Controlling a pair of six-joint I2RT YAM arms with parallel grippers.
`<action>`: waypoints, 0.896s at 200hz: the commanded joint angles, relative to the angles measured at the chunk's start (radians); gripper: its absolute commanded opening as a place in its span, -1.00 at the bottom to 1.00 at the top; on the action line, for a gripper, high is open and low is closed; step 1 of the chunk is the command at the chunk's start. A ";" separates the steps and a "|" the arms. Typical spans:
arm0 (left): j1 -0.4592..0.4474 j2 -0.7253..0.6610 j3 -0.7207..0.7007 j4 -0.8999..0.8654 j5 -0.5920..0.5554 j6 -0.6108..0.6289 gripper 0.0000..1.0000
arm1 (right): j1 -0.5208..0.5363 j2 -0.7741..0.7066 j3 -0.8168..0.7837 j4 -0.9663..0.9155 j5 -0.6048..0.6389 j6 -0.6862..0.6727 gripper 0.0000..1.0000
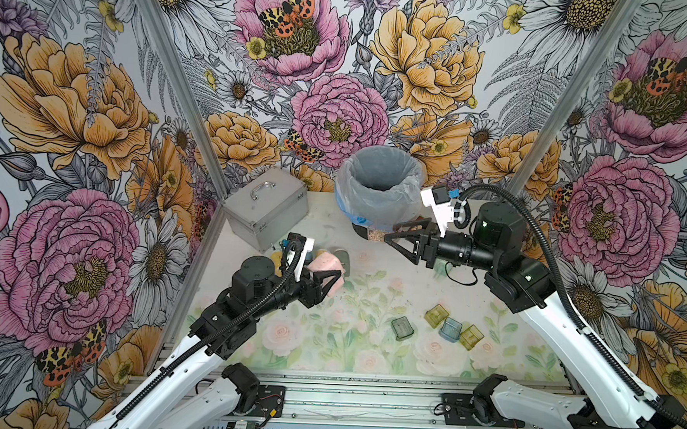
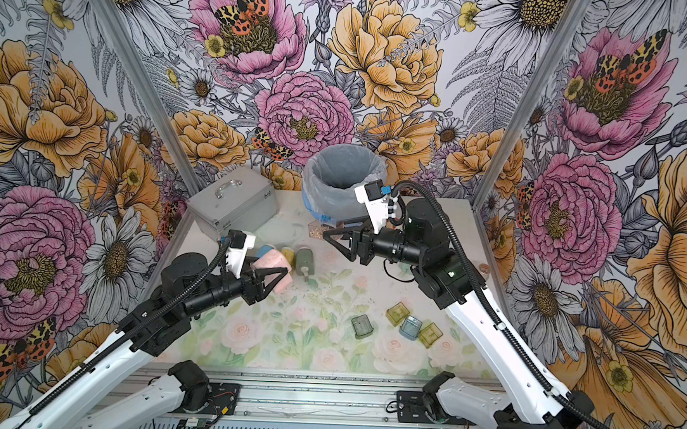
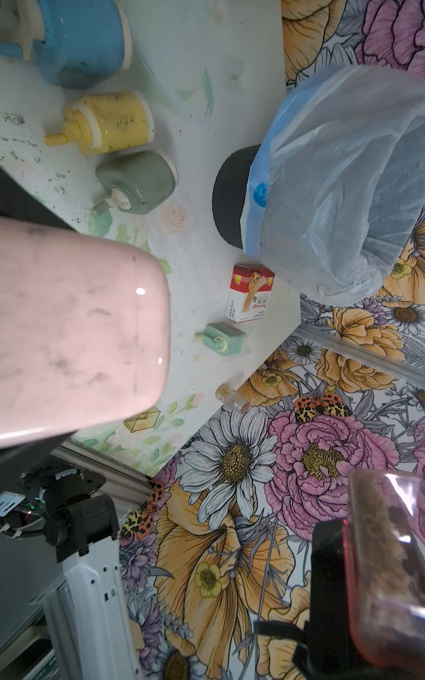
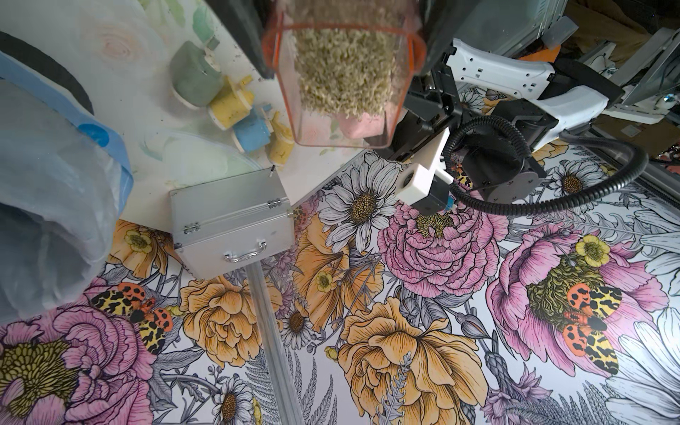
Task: Take out the pencil sharpener tray and clean the shavings
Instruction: Open the container of the pencil sharpener.
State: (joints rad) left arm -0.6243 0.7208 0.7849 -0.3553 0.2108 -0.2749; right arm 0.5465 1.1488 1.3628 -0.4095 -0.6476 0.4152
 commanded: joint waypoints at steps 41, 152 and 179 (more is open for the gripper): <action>-0.055 0.010 0.007 0.022 -0.203 -0.018 -0.63 | -0.029 0.084 0.115 0.017 -0.032 0.039 0.00; -0.086 0.111 0.034 0.083 -0.314 0.013 -0.58 | -0.127 0.316 0.320 0.019 -0.062 0.161 -0.01; -0.089 0.159 0.046 0.105 -0.318 0.018 -0.55 | -0.149 0.375 0.363 0.018 -0.063 0.207 -0.01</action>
State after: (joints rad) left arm -0.7033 0.8532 0.7879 -0.3275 -0.0788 -0.2806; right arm 0.4152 1.4818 1.6718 -0.4080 -0.6945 0.5613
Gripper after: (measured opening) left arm 0.581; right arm 0.558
